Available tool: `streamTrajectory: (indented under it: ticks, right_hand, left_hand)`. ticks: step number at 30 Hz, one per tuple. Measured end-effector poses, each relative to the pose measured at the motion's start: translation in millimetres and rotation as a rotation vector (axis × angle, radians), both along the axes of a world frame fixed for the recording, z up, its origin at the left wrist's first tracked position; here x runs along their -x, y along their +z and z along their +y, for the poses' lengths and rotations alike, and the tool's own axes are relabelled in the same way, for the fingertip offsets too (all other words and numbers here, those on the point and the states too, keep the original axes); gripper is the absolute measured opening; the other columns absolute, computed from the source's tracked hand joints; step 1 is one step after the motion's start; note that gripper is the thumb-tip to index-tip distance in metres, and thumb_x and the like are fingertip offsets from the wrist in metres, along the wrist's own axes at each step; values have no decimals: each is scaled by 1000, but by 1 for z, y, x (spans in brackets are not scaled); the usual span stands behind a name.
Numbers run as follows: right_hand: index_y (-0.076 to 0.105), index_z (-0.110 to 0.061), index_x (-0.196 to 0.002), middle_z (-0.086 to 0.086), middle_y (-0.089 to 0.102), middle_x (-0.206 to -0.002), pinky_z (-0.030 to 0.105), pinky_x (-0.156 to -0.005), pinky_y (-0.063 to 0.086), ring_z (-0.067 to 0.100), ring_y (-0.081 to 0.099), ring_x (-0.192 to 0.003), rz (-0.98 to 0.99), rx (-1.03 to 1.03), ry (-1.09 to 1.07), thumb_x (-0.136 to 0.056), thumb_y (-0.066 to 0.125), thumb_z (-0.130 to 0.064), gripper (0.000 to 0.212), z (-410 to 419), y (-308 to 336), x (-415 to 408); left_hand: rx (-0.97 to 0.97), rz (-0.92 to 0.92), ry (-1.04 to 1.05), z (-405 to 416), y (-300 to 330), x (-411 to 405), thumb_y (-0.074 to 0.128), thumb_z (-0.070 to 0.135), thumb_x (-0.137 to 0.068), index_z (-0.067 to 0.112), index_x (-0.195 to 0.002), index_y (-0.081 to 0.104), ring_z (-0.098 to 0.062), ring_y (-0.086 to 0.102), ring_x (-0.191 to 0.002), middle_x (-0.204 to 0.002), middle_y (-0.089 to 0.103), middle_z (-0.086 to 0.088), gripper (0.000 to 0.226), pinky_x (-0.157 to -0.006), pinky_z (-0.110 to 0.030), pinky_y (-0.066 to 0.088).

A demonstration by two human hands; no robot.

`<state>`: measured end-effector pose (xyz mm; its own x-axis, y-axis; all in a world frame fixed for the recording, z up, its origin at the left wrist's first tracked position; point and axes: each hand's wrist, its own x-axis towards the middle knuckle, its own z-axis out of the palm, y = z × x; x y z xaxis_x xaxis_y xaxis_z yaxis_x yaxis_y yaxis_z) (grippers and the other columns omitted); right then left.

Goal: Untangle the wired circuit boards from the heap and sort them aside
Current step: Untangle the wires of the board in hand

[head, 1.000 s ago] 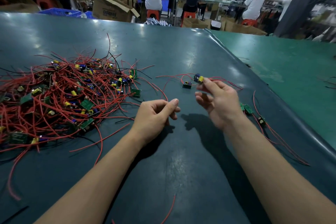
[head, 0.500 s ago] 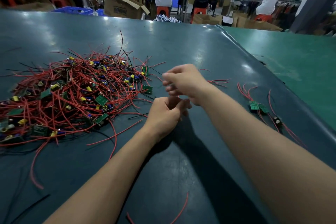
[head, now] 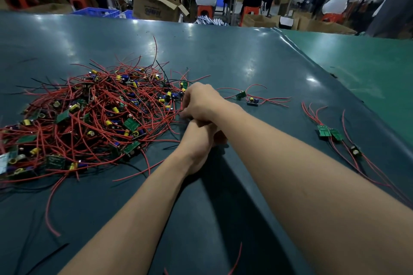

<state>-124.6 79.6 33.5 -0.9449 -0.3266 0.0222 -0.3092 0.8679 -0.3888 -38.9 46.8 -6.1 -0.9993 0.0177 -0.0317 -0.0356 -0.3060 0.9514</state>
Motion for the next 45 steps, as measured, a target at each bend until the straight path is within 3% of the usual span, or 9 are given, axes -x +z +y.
streamTrajectory:
  ticks: [3, 7, 9, 14, 18, 26, 31, 39, 45]
  right_hand:
    - [57, -17, -83, 9, 68, -93, 35, -75, 53, 27, 64, -86, 58, 285, -61, -81, 72, -18, 15, 16, 2, -13]
    - [56, -5, -95, 15, 61, -82, 30, -61, 60, 26, 64, -61, -320, 1350, -157, -91, 58, 3, 9, 61, 15, -42]
    - [60, -1, -99, 15, 63, -82, 31, -65, 60, 31, 69, -69, -430, 1568, -124, -93, 53, 3, 11, 91, 20, -56]
    - [67, -8, -96, 4, 73, -79, 23, -61, 56, 16, 69, -68, -397, 1400, -148, -89, 59, -1, 13, 124, -10, -98]
    - [66, -4, -90, 7, 72, -77, 23, -58, 54, 17, 66, -64, -361, 1588, -241, -86, 60, 5, 12, 123, -37, -107]
    - [61, -7, -83, 10, 73, -82, 25, -57, 56, 20, 70, -68, -276, 1562, -291, -87, 65, 0, 9, 118, -41, -101]
    - [61, -8, -81, 9, 73, -84, 26, -58, 57, 19, 71, -71, -242, 1569, -332, -89, 64, -1, 11, 118, -42, -99]
    - [60, -3, -83, 15, 66, -83, 26, -65, 58, 21, 69, -67, -184, 1605, -301, -86, 64, 4, 9, 116, -36, -99]
    - [54, 0, -92, 15, 63, -81, 21, -59, 58, 20, 65, -65, -230, 1713, -489, -90, 61, 7, 10, 115, -10, -41]
  left_hand:
    - [68, 35, -19, 3, -5, -2, 50, -13, -92, 2, -90, 65, -25, 56, -77, -86, 64, -17, 21, -70, -36, 44]
    - [156, 90, 2, 6, -10, -3, 57, -4, -93, 9, -81, 68, -7, 53, -52, -63, 66, 2, 21, -55, -17, 44]
    - [101, 89, 47, 4, -9, -1, 58, 2, -94, 11, -86, 70, -7, 52, -49, -66, 66, 2, 17, -52, -17, 43]
    - [84, 149, 6, 4, -6, -4, 59, 8, -94, 14, -94, 72, -7, 55, -50, -68, 68, 6, 13, -55, -18, 46]
    - [191, 165, -25, 3, -7, -7, 57, 0, -93, 10, -93, 74, -10, 59, -62, -70, 70, 1, 20, -59, -17, 50]
    - [239, 205, 46, 1, -10, -7, 72, 8, -85, 7, -89, 72, -11, 67, -72, -80, 74, -2, 5, -71, -24, 57]
    - [111, 184, 74, 3, -9, -5, 67, -1, -86, 3, -89, 68, -14, 68, -75, -86, 72, -10, 5, -70, -23, 58]
    - [119, 136, 96, 5, -9, -3, 67, 5, -89, 4, -97, 69, -13, 68, -69, -84, 73, -9, 9, -69, -22, 57]
    - [155, 86, 91, 5, -9, -1, 64, 8, -92, 2, -90, 69, -14, 64, -61, -73, 71, -5, 8, -59, -25, 55]
